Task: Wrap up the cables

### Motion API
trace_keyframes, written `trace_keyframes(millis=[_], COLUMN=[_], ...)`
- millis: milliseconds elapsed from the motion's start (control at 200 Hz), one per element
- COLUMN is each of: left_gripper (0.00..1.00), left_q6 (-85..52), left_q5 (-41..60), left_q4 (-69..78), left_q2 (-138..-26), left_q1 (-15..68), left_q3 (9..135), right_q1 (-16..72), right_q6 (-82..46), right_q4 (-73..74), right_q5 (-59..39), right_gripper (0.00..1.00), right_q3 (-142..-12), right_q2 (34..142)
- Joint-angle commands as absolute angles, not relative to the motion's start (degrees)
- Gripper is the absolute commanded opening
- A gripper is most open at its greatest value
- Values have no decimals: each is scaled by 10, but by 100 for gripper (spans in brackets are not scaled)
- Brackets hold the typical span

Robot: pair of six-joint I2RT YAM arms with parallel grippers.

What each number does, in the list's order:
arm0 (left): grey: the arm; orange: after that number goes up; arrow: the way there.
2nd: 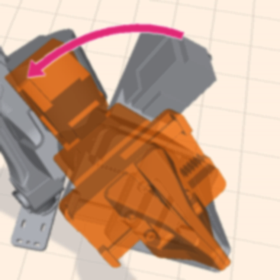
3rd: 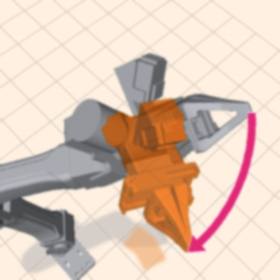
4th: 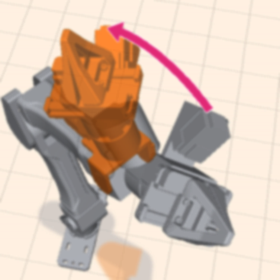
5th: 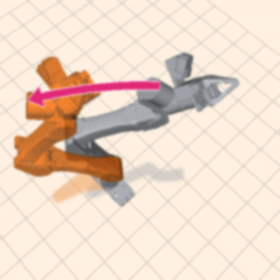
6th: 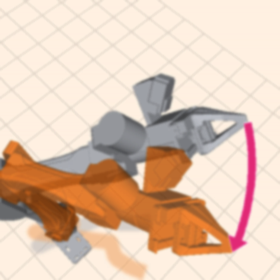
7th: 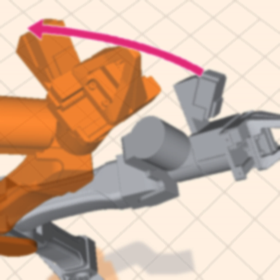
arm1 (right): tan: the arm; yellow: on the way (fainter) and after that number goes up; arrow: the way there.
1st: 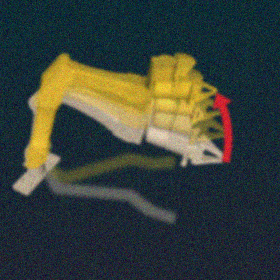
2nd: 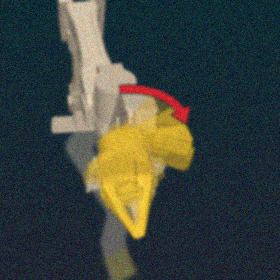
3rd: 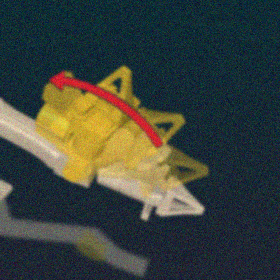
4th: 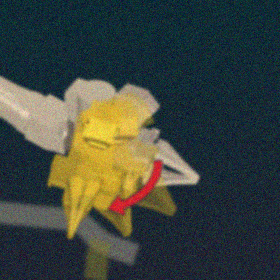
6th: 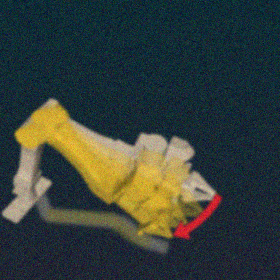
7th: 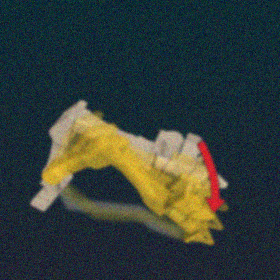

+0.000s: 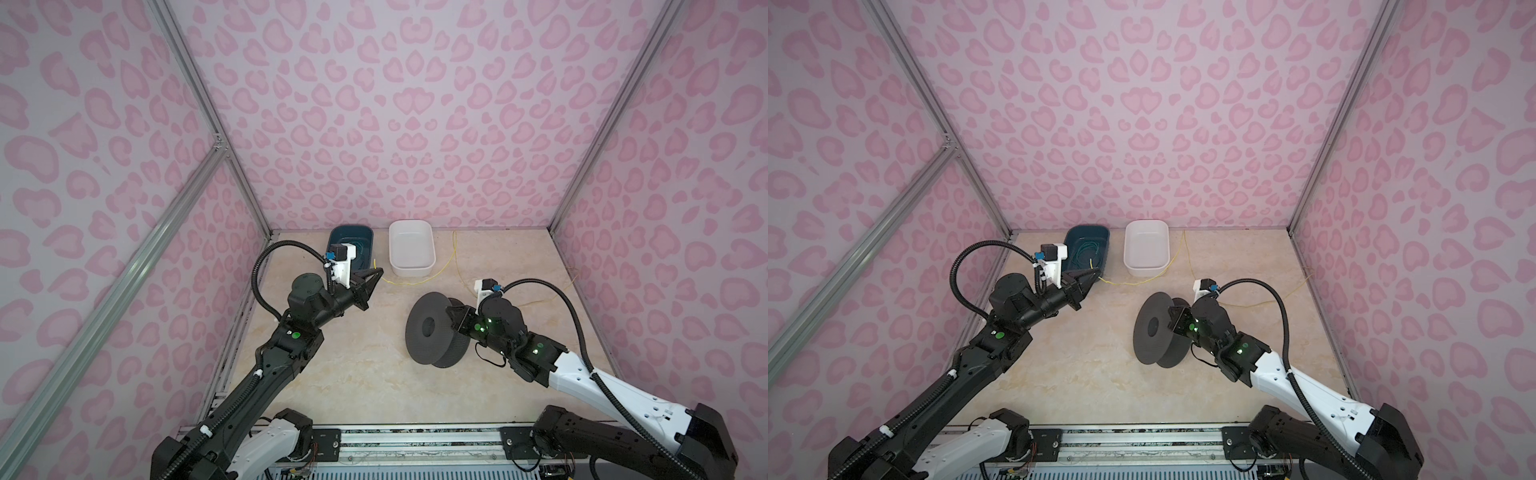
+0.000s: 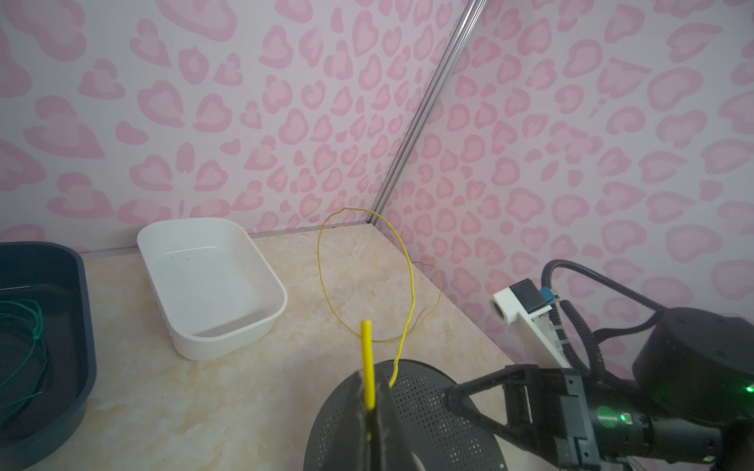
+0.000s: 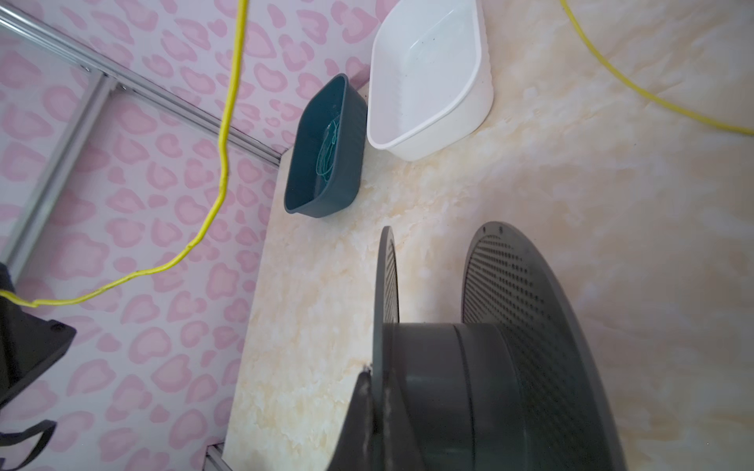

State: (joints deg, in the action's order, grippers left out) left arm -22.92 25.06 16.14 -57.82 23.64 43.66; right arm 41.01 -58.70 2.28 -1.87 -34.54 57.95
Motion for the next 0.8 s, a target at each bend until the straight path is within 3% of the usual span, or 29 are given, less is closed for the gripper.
trace_keyframes(millis=[0, 160, 405, 460, 545, 800], left_gripper=[3, 4, 4, 3, 3, 4], left_q6=[-225, -226, -227, -230, -233, -237], left_q5=[252, 255, 257, 260, 263, 261], left_q4=[171, 174, 174, 174, 176, 177], left_q2=[-577, -580, -585, -587, -588, -581], left_q1=[236, 236, 236, 236, 236, 236], left_q3=[444, 445, 444, 445, 446, 444], right_q1=[383, 372, 355, 351, 348, 346], right_q6=[-687, -695, -750, -743, -725, -746], right_q4=[267, 337, 492, 489, 424, 368], right_q5=[-62, -55, -67, -72, -81, -60], right_gripper=[0, 0, 0, 0, 10, 11], right_q3=[-273, -239, -185, -190, -214, -197], right_q2=[576, 604, 733, 748, 754, 759])
